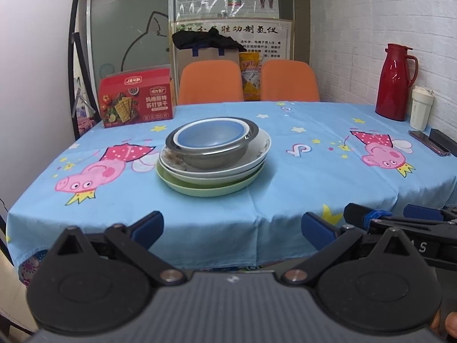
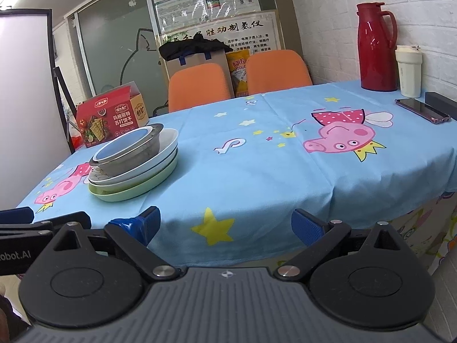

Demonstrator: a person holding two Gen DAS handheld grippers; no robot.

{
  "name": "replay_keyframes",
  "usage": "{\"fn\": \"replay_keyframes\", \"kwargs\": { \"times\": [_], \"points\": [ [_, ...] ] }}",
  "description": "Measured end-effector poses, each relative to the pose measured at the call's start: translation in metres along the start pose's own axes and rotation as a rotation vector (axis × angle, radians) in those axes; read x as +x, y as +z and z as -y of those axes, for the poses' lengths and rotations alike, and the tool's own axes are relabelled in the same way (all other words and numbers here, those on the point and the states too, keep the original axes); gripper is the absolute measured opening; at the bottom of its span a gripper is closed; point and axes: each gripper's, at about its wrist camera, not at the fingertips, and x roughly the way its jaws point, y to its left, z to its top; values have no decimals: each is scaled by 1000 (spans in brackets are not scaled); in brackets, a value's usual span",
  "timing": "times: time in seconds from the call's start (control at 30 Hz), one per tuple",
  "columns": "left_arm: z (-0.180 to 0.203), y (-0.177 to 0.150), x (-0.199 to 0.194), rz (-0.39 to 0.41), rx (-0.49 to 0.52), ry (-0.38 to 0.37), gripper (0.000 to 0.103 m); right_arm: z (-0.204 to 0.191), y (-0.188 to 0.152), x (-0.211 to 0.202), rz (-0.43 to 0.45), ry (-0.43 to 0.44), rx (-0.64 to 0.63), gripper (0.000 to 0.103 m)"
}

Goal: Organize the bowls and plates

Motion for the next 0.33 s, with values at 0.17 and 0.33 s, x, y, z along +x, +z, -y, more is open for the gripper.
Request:
{"fn": "replay_keyframes", "kwargs": {
  "times": [0.17, 0.33],
  "points": [
    [0, 0, -2, 16, 4, 14, 102, -2, 0, -1, 0, 5, -7, 86],
    [-2, 1, -4, 36, 0, 11, 102, -5, -2, 2, -14, 13, -6, 86]
  ]
}}
